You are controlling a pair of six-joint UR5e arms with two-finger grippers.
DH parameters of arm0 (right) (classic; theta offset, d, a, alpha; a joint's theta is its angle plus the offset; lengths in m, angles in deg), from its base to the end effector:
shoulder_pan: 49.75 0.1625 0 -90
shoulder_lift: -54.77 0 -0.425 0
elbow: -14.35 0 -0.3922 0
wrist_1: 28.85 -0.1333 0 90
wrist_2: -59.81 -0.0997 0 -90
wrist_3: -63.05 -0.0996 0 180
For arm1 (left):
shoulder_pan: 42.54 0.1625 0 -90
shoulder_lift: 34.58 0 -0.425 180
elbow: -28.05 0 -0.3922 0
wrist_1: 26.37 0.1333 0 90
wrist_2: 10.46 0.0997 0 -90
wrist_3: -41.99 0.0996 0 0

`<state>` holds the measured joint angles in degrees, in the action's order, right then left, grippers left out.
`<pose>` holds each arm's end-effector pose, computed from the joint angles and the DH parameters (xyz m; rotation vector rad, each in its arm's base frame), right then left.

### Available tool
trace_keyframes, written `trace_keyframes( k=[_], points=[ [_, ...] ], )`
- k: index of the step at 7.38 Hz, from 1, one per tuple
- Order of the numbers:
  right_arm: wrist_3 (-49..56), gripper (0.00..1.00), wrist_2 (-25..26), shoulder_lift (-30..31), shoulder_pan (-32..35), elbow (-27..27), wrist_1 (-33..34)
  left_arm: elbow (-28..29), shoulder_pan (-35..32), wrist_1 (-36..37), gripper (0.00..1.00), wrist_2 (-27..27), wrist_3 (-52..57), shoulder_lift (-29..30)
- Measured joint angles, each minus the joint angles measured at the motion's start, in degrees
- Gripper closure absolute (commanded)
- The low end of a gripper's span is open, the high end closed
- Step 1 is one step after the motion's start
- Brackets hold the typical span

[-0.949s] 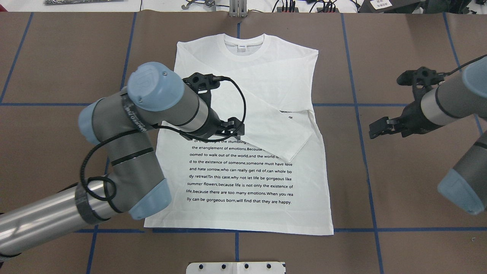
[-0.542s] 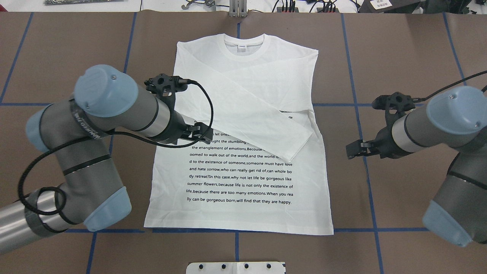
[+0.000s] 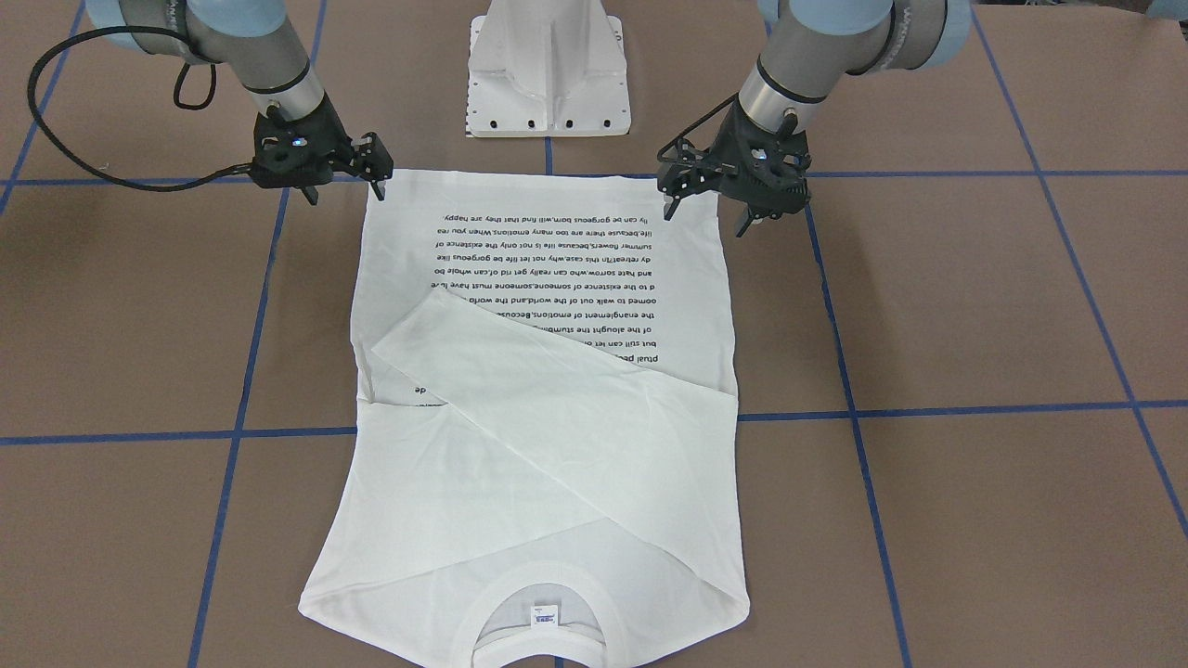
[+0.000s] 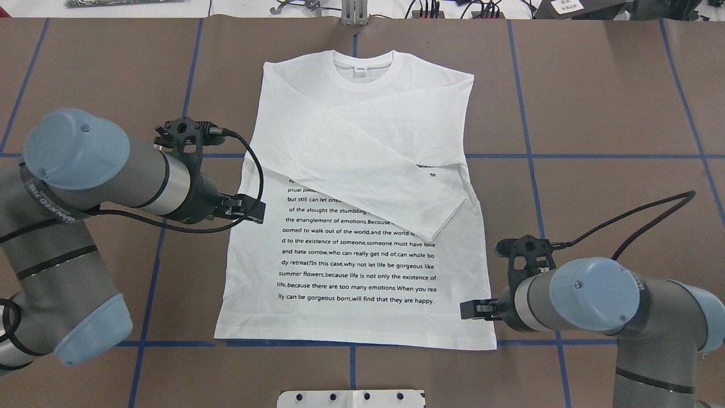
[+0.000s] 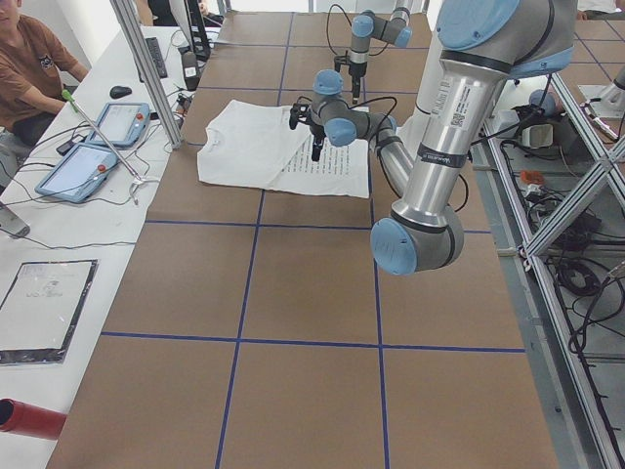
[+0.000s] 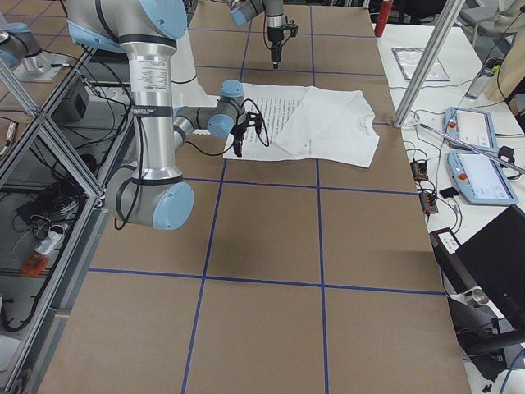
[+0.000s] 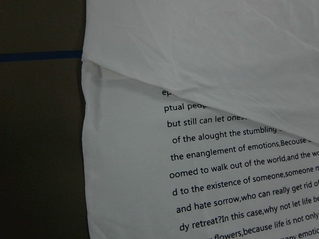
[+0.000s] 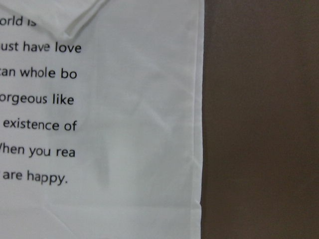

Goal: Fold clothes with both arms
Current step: 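Move both grippers down to the shirt's side edges near the hem, then grasp the hem corners nearest the robot with both grippers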

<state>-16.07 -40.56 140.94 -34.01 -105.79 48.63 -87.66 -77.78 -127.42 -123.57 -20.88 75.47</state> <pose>-0.4436 -0.2449 0.3626 0.0199 -0.8266 0.0065 0.3953 -0.3946 0.2475 0.1897 1.0260 0.0714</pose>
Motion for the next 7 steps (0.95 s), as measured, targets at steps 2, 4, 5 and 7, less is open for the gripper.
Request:
trace_keyframes(
  k=[2,4,5,7],
  points=[
    [-1.29,0.19,0.82,-0.16,-2.49,1.52,0.32,-0.41,0.04,0.05,0.01,0.82,0.16,-0.54],
    [-1.46,0.36,0.55,-0.17,-2.86,2.56,0.58,-0.59,0.09,0.07,0.01,1.69,0.34,-0.68],
    [-1.47,0.39,0.35,-0.19,-2.91,2.73,0.63,-0.76,0.08,0.07,0.01,1.79,0.37,-0.7],
    [-1.48,0.43,-0.15,-0.21,-3.0,2.86,0.71,-0.96,-0.04,0.07,0.01,1.87,0.38,-0.71]
  ],
)
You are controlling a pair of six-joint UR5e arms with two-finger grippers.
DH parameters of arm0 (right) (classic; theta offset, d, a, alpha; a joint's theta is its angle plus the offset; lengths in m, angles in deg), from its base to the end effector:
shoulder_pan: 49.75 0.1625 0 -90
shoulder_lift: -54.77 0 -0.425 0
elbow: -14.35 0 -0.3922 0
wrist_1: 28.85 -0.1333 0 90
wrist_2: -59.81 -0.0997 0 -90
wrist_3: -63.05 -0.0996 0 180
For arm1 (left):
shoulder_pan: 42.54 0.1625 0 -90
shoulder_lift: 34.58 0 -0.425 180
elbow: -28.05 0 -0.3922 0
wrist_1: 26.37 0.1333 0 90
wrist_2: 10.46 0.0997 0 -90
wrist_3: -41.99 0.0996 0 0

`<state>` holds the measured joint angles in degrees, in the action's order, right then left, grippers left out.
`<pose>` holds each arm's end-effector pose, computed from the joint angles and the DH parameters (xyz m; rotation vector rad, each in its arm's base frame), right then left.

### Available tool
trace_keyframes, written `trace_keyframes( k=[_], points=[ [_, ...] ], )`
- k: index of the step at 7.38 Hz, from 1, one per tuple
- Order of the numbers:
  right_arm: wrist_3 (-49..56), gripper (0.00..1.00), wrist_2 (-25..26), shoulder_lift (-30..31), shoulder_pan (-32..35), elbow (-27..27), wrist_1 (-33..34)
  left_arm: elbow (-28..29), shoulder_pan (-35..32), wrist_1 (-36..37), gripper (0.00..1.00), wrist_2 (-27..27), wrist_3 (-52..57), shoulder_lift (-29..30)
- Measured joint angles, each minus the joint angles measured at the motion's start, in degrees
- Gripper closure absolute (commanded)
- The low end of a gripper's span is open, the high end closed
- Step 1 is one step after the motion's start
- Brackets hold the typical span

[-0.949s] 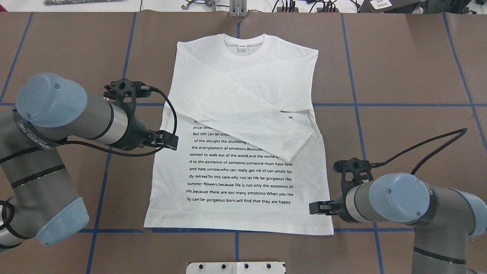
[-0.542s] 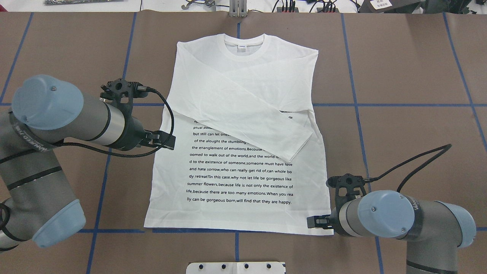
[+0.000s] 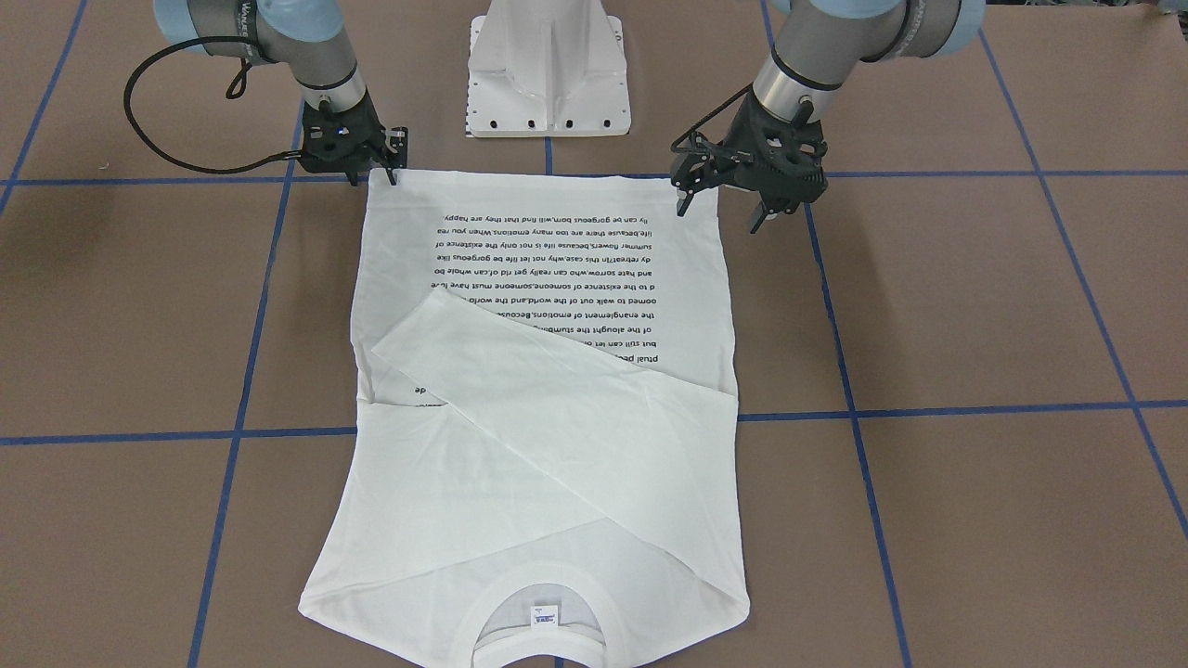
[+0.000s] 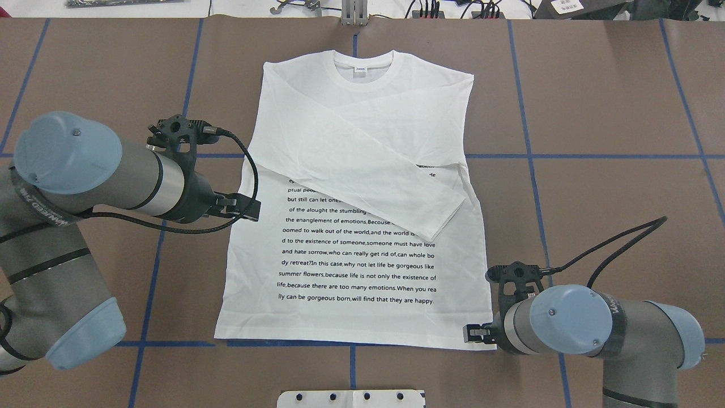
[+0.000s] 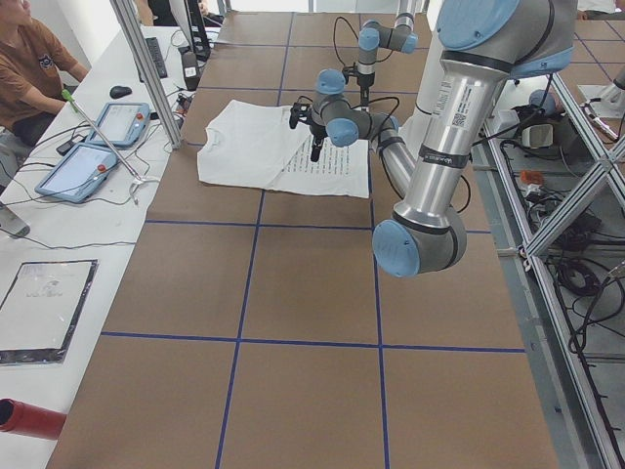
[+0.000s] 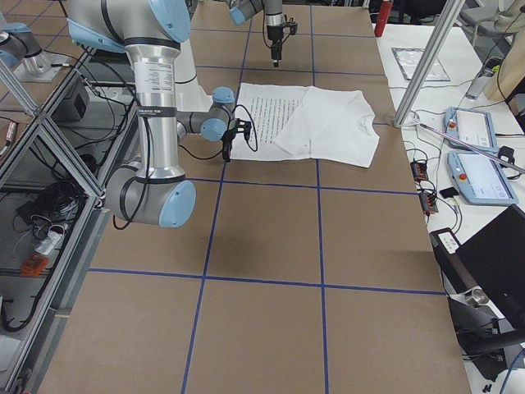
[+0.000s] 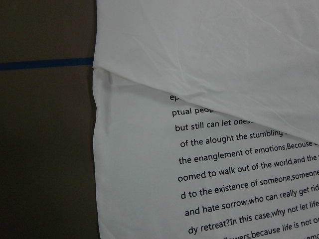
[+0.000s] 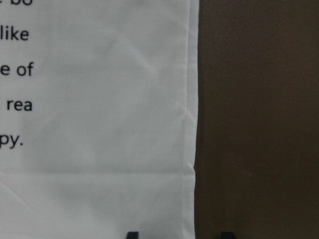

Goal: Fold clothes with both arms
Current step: 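Grasp the hem corners nearest the robot with both grippers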

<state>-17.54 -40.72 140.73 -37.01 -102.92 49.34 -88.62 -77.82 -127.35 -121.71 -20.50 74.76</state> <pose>-0.4669 -0.2236 0.3860 -0.0276 -0.7699 -0.0139 0.3890 -0.3943 0.2483 0.2218 1.0145 0.0612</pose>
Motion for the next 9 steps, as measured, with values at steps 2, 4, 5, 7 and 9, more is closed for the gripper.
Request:
trace_keyframes(
  k=[2,4,5,7,9],
  points=[
    [0.0,0.52,-0.24,-0.09,-0.18,0.15,0.03,-0.04,-0.04,0.0,0.01,0.02,0.0,0.0],
    [0.0,0.63,-0.32,-0.37,-0.5,0.58,0.02,0.0,-0.08,0.0,0.01,0.06,0.0,0.0],
    [0.0,0.79,-0.48,-0.47,-0.53,0.68,0.03,0.03,-0.1,0.02,0.01,0.07,0.0,0.0],
    [0.0,0.92,-0.86,-0.57,-0.6,0.62,0.02,0.07,-0.09,0.07,0.01,0.13,0.0,0.0],
    [0.0,1.0,-1.13,-0.52,-0.44,0.28,-0.03,0.17,-0.07,0.11,0.01,0.32,0.0,0.0]
  ],
)
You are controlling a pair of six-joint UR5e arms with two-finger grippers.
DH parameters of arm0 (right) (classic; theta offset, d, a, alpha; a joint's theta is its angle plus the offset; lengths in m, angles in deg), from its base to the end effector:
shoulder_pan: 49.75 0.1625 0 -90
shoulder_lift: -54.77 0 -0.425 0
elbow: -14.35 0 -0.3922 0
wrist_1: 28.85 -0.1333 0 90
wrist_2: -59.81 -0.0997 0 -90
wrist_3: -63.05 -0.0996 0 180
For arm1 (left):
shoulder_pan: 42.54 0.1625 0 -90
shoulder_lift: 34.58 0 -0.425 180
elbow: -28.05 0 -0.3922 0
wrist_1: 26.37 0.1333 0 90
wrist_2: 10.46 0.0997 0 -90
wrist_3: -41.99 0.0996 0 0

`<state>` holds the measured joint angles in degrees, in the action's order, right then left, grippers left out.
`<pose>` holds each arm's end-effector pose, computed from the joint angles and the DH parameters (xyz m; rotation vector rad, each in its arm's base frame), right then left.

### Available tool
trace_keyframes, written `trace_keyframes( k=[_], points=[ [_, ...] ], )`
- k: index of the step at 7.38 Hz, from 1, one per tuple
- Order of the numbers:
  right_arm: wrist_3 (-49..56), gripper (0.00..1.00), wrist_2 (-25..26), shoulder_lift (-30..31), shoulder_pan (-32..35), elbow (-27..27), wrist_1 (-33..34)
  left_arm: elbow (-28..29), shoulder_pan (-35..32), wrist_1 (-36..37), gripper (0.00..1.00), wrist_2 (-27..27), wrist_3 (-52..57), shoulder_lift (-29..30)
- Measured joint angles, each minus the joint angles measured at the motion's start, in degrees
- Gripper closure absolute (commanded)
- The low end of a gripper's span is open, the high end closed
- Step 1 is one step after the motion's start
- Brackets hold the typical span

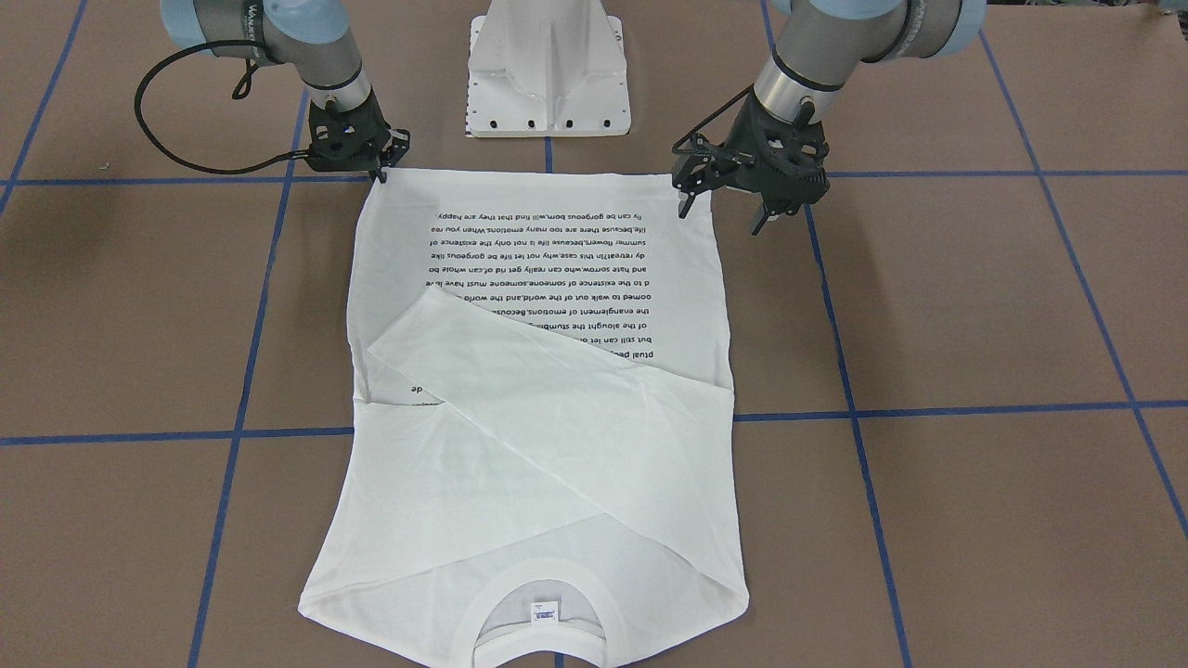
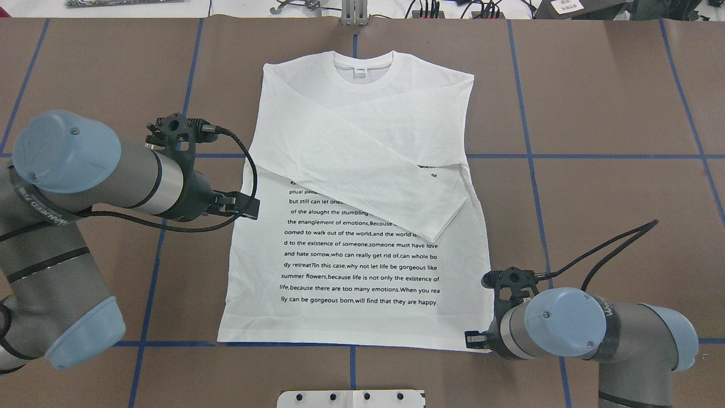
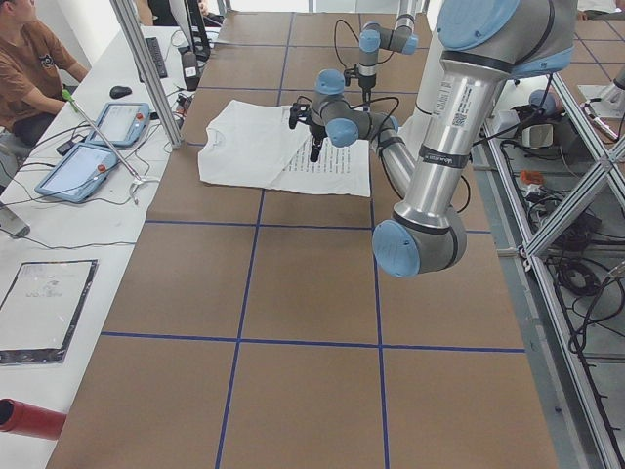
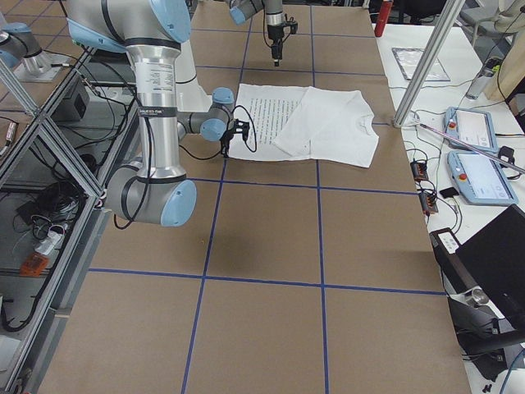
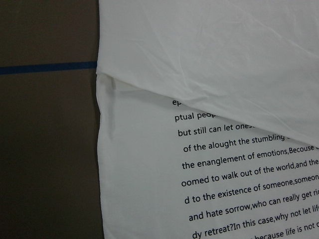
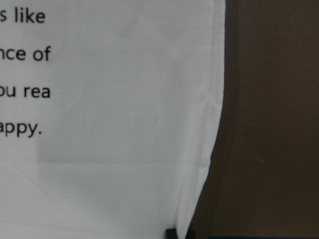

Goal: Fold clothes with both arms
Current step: 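Grasp the hem corners nearest the robot with both grippers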

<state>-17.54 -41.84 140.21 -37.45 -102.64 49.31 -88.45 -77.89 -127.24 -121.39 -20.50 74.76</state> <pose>-0.4717 -0.2187 0.3833 -0.0479 -0.7774 -0.0291 0.3892 -0.3959 0.2499 0.2242 1.0080 0.0563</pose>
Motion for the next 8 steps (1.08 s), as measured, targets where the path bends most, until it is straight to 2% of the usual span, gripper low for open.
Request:
trace_keyframes(
  k=[3,5,7,8],
  points=[
    [-0.45,1.0,-0.46,-0.02,0.65,-2.75,-0.17,0.01,0.19,0.35,0.01,0.08,-0.51,-1.18],
    [-1.67,1.0,-0.61,0.01,1.91,-4.53,-0.29,-1.92,1.04,0.18,0.0,0.04,-4.13,-5.13],
    [-1.9,1.0,-0.66,0.04,3.27,-5.31,-0.38,-4.77,5.89,-0.71,0.0,1.48,-11.2,-9.78],
    [-1.92,1.0,-0.65,0.02,3.59,-5.53,-0.45,-5.07,10.27,-2.11,0.01,4.59,-16.24,-11.24]
  ],
)
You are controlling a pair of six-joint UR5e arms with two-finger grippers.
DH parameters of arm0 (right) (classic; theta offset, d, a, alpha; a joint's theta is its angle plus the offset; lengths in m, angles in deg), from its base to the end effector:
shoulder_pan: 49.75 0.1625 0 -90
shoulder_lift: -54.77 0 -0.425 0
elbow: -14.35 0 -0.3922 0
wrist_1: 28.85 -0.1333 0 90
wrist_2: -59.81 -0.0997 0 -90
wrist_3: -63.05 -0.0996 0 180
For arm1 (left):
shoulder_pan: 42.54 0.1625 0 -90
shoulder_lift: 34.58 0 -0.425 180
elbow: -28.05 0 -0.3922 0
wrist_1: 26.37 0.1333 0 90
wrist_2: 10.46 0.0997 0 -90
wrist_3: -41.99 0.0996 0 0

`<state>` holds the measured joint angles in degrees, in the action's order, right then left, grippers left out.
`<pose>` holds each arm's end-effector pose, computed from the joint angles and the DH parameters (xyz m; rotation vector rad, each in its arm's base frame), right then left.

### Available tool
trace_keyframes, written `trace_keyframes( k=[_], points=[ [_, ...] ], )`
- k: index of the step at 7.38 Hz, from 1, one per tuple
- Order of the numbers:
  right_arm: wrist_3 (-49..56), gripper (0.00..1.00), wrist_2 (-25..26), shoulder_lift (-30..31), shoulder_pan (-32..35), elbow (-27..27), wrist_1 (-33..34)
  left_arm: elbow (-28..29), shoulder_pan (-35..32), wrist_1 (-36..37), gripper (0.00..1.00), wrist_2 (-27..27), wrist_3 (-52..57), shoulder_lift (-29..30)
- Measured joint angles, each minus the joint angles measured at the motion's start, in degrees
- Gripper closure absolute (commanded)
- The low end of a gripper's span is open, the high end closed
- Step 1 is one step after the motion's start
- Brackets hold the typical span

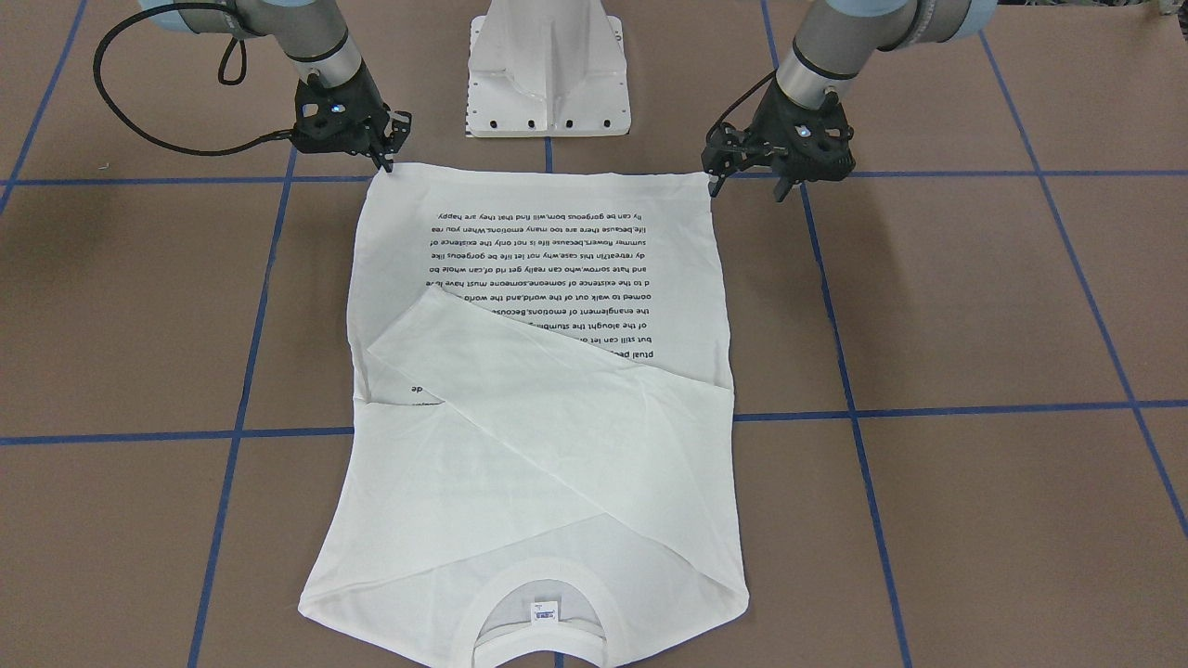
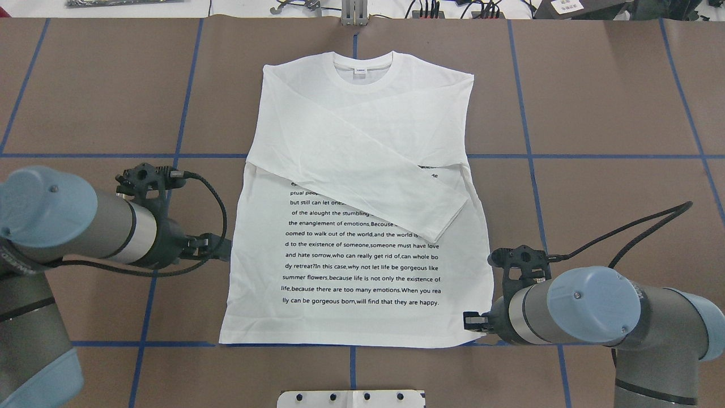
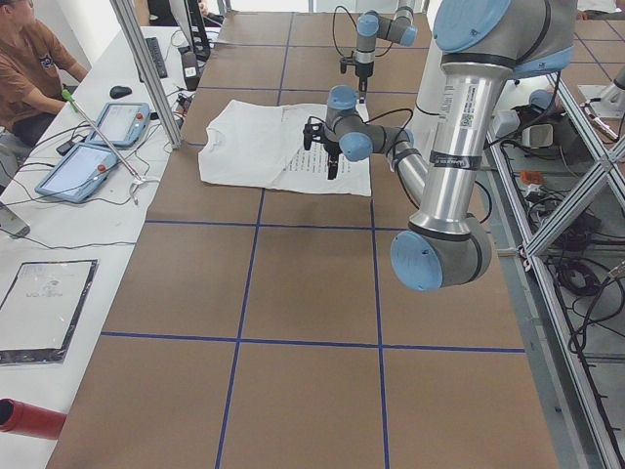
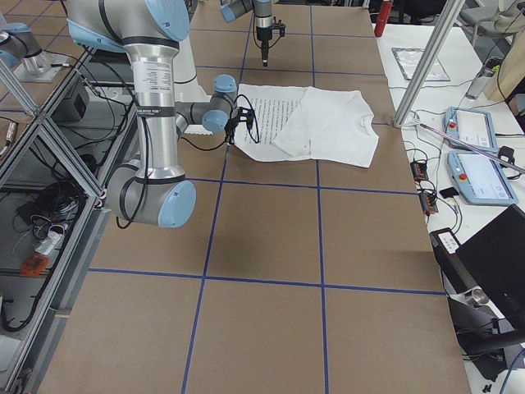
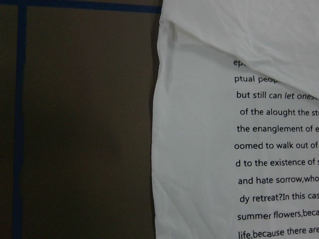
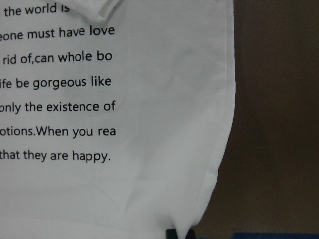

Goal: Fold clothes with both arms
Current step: 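Grasp the hem corners nearest the robot with both grippers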

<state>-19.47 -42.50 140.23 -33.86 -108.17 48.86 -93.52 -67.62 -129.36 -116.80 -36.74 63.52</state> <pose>-0.4362 -0.2407 0.3376 -0.0234 -0.8807 0.0446 0.4066 -0.3065 0.3116 0.0331 0.9493 -0.0916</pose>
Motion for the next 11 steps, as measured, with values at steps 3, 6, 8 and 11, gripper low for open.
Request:
trace_keyframes(
  k=[3,6,8,11],
  points=[
    [0.01,1.0,-0.05,-0.06,0.85,-0.32,-0.17,3.0,9.0,-5.18,0.06,6.53,-10.74,-1.8],
    [0.07,1.0,-0.08,-0.72,1.28,-0.27,-0.13,6.07,10.55,-5.28,0.18,7.47,-11.62,-0.43],
    [0.08,1.0,-0.08,-0.96,1.33,-0.22,-0.1,6.82,11.04,-5.06,0.21,7.45,-11.45,-0.21],
    [0.08,1.0,-0.08,-1.07,1.42,-0.26,-0.1,7.51,11.76,-5.01,0.35,7.29,-11.41,-0.1]
  ],
)
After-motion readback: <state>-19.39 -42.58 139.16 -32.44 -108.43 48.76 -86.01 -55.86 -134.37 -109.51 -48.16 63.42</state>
